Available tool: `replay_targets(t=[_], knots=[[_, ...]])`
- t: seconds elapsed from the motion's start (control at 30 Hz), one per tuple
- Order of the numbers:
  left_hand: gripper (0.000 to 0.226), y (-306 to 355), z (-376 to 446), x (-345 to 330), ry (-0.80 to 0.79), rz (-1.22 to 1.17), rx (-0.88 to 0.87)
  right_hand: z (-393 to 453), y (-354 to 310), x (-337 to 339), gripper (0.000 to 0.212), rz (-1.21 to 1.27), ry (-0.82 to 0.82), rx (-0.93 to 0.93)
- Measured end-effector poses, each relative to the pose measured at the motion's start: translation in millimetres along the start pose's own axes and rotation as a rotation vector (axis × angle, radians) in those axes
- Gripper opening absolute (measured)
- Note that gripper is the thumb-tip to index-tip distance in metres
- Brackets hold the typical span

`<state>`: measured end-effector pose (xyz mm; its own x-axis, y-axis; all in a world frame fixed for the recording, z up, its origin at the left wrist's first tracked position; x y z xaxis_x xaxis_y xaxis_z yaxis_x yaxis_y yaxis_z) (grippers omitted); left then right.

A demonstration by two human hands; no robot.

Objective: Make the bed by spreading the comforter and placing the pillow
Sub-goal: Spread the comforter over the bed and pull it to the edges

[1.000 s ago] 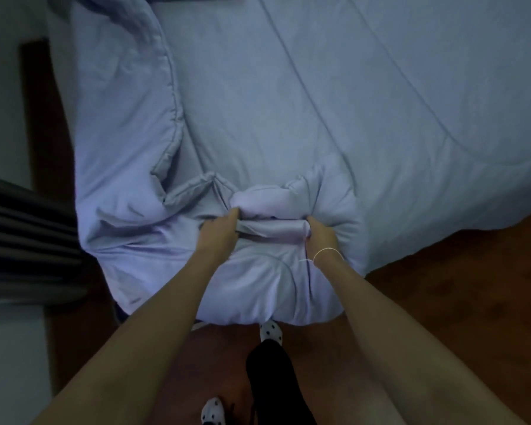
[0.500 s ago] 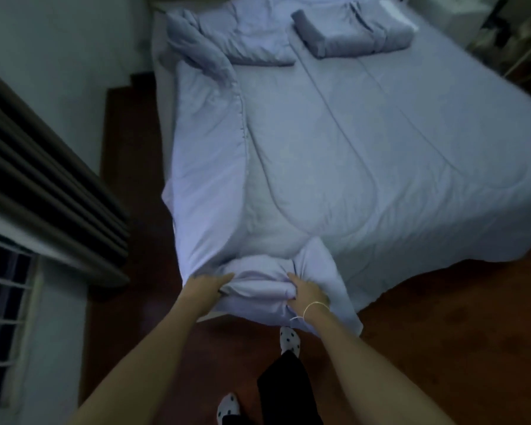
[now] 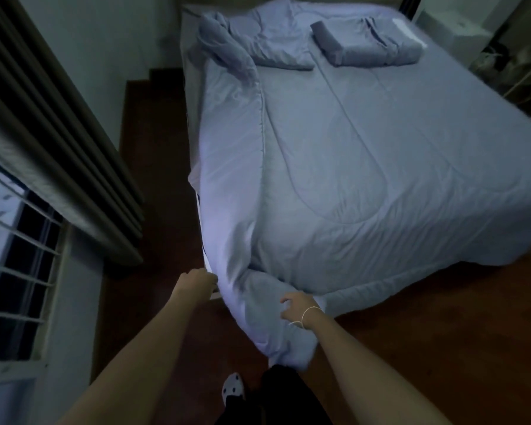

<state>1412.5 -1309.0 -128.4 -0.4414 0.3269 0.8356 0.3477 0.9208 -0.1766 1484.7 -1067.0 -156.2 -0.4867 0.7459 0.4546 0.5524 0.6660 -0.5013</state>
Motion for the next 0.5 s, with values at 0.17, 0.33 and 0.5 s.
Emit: replay_targets(t=[0.17,0.33,0.5], knots=[[0.038,-12,6,23,0.023,-0.048,0.018,-1,-20,19,0.038,0.019,0.051,0.079],[0.042,-9,13,81,0.177,-0.023,-0.029,1,-58,59,0.044,0.058,0.126,0.176],[0.045,-26,20,133,0.384,-0.035,-0.014,15,-117,89,0.050,0.044,0.207,0.290]])
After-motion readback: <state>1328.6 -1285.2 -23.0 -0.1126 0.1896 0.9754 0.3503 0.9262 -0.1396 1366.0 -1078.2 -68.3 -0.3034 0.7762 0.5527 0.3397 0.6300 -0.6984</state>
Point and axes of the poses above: each hand's wrist, its own z-axis towards the middle knuckle, its own x-axis out of the back of the hand, y = z × x, the point moved 8 cm from there along z, towards the middle knuckle, and after that the axes turned 15 degrees about z, right-handed, at the moved point
